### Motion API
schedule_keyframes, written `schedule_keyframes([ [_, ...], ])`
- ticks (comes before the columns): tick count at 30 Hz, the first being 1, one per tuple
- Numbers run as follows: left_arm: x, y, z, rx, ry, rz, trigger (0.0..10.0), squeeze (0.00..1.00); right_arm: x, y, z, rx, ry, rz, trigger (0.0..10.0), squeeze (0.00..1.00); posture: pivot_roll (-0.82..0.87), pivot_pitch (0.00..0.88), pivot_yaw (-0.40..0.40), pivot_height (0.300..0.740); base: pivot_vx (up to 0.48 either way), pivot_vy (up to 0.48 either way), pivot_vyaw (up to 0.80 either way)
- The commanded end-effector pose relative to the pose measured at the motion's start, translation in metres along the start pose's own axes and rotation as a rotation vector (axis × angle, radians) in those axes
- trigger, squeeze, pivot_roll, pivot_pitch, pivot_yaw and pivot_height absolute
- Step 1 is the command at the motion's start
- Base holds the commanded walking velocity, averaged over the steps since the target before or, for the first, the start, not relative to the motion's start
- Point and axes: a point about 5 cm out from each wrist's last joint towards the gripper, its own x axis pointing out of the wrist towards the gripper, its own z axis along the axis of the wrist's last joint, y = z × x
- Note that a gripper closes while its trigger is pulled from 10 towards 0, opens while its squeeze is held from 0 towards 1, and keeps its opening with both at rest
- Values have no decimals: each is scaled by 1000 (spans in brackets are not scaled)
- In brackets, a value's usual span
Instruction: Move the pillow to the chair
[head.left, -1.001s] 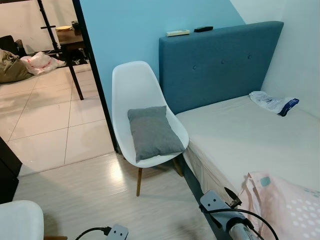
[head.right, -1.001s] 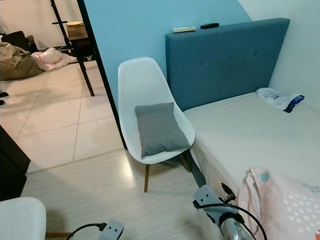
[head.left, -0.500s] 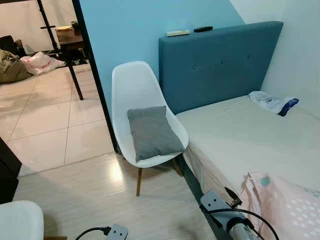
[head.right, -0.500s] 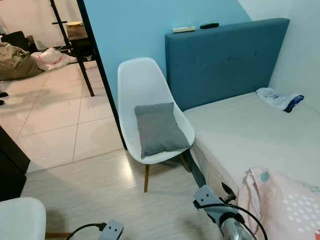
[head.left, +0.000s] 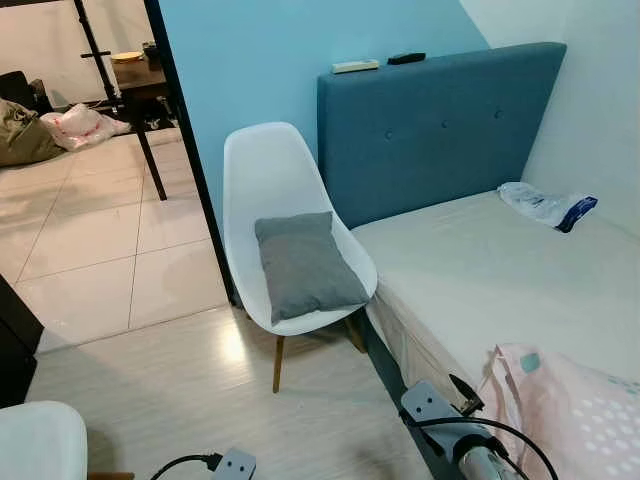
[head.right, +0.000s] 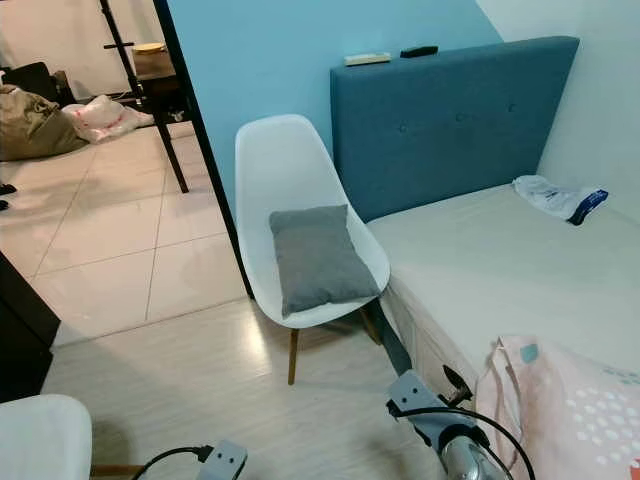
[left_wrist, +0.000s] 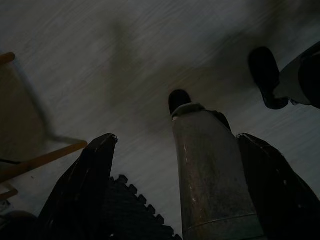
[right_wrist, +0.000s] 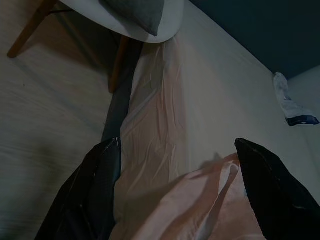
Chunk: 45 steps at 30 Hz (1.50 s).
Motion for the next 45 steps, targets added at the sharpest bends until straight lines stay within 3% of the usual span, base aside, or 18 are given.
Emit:
schedule_keyframes([
  [1, -1, 6, 0, 0, 5, 15, 10000, 0, 0, 2, 2, 17, -11, -9, 10000, 0, -114, 0, 8, 740, 0, 0, 0],
  [17, -2, 9, -1, -18, 7, 28, 10000, 0, 3, 2, 6, 17, -12, -8, 10000, 0, -121, 0, 6, 740, 0, 0, 0],
  [24, 0, 7, 5, -66, -16, 33, 10000, 0, 5, 0, 7, 17, -7, -8, 10000, 0, -83, 0, 6, 740, 0, 0, 0],
  [45, 0, 6, 10, -69, -24, 34, 10000, 0, 9, -9, 7, 15, 8, -10, 10000, 0, -66, 0, 10, 740, 0, 0, 0],
])
